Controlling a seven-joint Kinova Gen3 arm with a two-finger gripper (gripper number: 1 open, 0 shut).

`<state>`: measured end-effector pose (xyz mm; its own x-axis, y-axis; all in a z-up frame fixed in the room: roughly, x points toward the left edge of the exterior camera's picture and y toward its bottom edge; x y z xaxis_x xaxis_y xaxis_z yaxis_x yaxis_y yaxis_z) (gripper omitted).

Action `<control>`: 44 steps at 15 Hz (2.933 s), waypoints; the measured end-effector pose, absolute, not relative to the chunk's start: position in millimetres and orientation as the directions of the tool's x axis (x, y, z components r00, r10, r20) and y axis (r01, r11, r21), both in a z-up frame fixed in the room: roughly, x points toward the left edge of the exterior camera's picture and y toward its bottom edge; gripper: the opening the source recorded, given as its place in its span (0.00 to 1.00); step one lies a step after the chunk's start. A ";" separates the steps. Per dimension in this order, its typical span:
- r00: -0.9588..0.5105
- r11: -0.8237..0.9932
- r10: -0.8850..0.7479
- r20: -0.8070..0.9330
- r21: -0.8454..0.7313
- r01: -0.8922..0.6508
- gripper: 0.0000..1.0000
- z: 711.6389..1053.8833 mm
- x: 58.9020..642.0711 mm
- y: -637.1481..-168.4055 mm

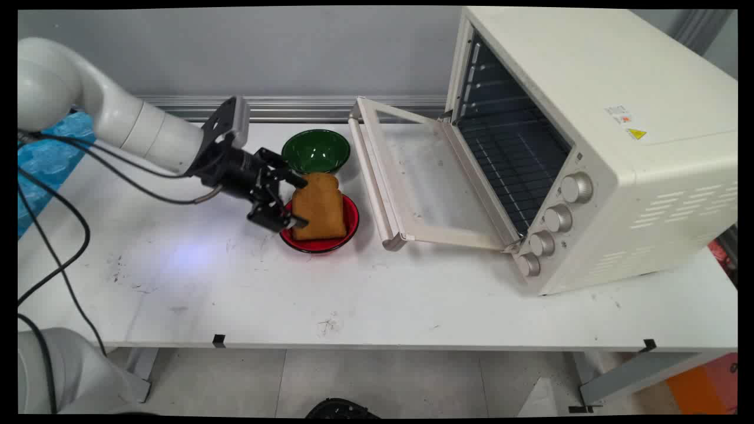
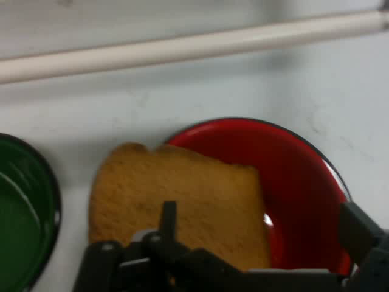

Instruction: Close the oven

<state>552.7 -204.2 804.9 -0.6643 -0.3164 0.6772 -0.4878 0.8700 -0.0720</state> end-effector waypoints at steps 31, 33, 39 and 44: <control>-0.576 0.813 -0.413 0.706 0.000 -0.582 0.00 750.2 483.5 -331.9; -0.571 0.809 -0.418 0.707 0.002 -0.588 0.00 749.5 480.9 -335.7; -0.550 0.795 -0.429 0.717 0.010 -0.607 0.00 759.1 477.2 -342.2; -0.521 0.789 -0.424 0.741 0.019 -0.615 0.00 783.8 472.2 -350.7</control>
<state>472.2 -350.7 783.8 -0.5206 -0.4240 0.7411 -0.6147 0.7886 0.0193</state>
